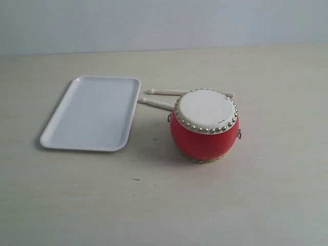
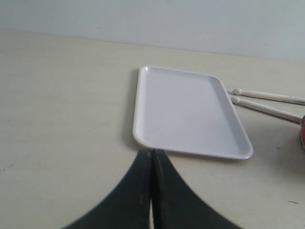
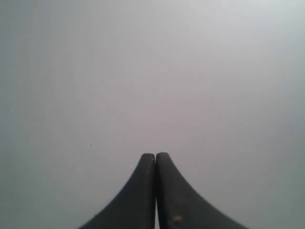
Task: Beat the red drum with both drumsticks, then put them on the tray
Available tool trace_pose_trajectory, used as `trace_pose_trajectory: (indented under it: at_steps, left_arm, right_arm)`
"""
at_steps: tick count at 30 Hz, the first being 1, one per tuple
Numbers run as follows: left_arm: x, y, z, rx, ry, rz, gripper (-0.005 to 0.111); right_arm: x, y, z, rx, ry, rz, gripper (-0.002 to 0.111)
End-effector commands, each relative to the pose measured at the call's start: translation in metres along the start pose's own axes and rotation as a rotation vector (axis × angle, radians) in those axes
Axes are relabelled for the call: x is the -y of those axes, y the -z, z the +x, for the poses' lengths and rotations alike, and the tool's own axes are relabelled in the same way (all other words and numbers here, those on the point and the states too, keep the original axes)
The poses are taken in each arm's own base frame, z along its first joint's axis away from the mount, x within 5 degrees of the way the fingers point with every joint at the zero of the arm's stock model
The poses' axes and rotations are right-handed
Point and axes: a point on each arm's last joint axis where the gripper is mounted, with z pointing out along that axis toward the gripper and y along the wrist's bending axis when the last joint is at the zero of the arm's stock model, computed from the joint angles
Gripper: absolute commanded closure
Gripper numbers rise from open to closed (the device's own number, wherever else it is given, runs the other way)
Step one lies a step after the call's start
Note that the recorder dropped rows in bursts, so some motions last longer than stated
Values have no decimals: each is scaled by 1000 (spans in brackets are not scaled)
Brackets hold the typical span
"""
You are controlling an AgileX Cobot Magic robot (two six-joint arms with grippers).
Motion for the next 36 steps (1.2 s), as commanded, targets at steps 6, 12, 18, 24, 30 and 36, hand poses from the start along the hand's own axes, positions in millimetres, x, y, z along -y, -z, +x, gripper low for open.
trace_pose_trajectory:
  at_steps: [6,12,18,24,30,36]
  left_arm:
    - [0,0,1,4,-2,6,107]
    - [0,0,1,4,-2,6,107]
    - [0,0,1,4,-2,6,107]
    - [0,0,1,4,-2,6,107]
    - [0,0,1,4,-2,6,107]
    - [0,0,1,4,-2,6,107]
  right_arm:
    - [-12,-29,-20,-34,18,6,108]
    - [-20,-59,-20,-146,81,-32,108]
    - [-24,-97,-3,-333,79,-74,108]
    - [-9,-157,43,-579,70,-34,108]
    - [20,-218,104,-816,93,58,108]
    - [-1,-290,147,-962,271,-20,108]
